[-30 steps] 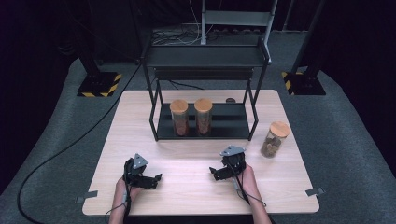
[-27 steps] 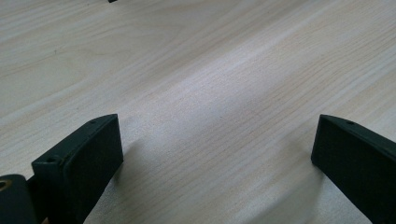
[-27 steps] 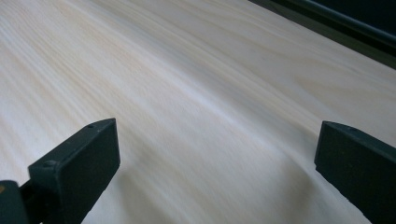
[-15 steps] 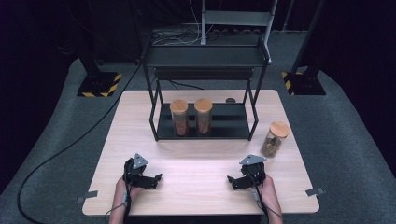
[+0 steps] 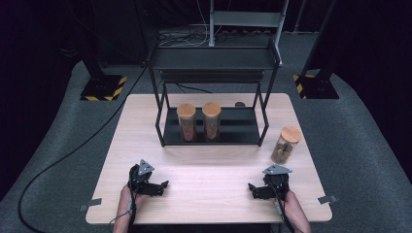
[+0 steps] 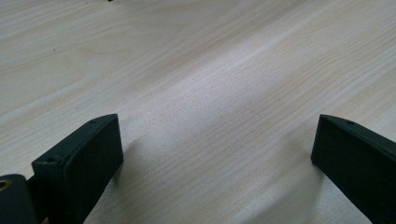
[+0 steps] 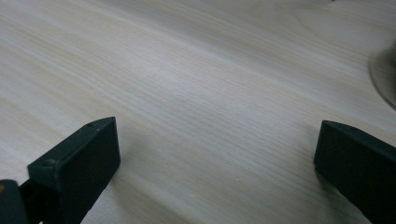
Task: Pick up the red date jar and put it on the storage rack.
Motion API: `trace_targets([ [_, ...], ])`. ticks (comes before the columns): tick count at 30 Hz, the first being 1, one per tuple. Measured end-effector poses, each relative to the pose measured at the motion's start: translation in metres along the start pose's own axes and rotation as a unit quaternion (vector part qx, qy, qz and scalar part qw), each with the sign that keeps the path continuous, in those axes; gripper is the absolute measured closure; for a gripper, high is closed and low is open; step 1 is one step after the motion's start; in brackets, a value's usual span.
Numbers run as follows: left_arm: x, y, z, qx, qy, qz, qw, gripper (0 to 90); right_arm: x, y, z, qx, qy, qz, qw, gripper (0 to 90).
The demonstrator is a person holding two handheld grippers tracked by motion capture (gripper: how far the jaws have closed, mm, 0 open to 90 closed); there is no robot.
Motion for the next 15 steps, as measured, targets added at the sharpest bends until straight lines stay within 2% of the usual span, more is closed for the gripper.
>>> trace_targets([
  [6, 0.000, 0.000, 0.000, 0.000, 0.000, -0.001, 1.0000, 1.4, 0.001, 0.002, 0.001, -0.007, 0.000, 0.007, 1.0000, 0.0],
  [10, 0.000, 0.000, 0.000, 0.000, 0.000, -0.001, 1.0000, 1.4, 0.003, 0.005, 0.005, -0.013, -0.013, 0.026, 0.9995, 0.0],
  [15, 0.000, 0.000, 0.000, 0.000, 0.000, -0.001, 1.0000, 1.4, 0.005, 0.011, 0.011, -0.001, -0.027, 0.039, 0.9989, 0.0],
])
Point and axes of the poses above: each handheld gripper's, and its own axes: z roughly backward along the jaws, x roughly out of its underside, y roughly to its right, the point moved 6 cm from there along -z, roughly forward along the jaws, and after that the axes turned 4 degrees about z, right-handed, at the moved point
